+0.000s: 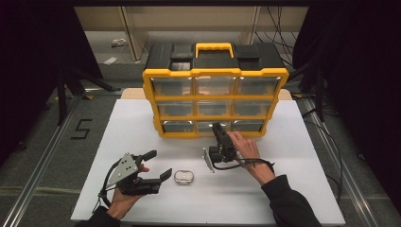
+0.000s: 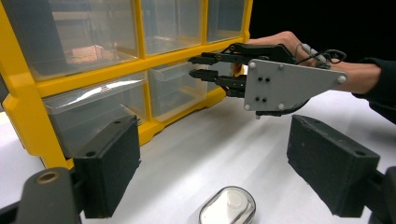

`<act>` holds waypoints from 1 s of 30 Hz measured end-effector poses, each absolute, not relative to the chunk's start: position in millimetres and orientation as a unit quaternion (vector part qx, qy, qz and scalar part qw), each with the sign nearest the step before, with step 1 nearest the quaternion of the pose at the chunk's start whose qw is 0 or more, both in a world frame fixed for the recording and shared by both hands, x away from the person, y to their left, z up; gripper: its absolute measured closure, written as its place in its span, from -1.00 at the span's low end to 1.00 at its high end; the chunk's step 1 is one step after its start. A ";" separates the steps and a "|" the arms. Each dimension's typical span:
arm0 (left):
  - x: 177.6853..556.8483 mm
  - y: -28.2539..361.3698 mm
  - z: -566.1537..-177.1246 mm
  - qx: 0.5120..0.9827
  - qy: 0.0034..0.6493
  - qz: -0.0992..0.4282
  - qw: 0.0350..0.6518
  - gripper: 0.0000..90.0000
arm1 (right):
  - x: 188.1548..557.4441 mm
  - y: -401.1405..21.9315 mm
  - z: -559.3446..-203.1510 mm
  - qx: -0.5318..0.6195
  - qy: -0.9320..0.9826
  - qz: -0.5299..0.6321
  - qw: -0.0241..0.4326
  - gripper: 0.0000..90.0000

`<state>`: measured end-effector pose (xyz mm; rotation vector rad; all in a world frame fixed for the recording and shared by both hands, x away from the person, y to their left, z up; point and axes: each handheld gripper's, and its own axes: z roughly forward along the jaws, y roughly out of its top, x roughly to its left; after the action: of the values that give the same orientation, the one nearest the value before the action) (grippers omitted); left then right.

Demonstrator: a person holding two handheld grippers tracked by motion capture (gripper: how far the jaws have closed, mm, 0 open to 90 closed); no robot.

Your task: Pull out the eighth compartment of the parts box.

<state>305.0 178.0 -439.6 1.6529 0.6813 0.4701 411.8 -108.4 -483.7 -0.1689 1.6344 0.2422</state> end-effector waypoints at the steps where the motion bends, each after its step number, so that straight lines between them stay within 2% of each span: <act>1: 305.0 177.9 -439.6 0.714 0.294 0.203 0.602 -0.62 | 411.0 -108.6 -483.4 -0.078 0.725 0.107 0.676 0.73; 30: 304.9 177.8 -439.5 0.713 0.294 0.204 0.603 -0.62 | 387.0 -113.0 -485.0 -0.087 0.723 0.113 0.676 0.74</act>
<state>304.9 177.8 -439.5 1.6516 0.6802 0.4734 387.0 -113.0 -485.0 -0.1949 1.6262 0.2546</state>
